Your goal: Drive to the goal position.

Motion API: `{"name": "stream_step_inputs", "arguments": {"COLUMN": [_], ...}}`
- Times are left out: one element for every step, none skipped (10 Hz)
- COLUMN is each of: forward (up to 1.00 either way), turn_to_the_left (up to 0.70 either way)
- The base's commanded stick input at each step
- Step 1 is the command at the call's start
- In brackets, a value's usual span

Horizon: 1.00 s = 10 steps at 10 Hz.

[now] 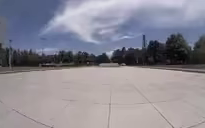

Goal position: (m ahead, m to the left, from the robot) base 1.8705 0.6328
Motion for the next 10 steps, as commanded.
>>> {"name": "stream_step_inputs", "arguments": {"forward": [1.0,1.0,1.0,1.0,1.0,1.0,1.0,1.0,1.0,1.0], "turn_to_the_left": [-0.08,-0.1,-0.12,-0.15,-0.17,-0.19,-0.22,-0.24,-0.27,-0.29]}}
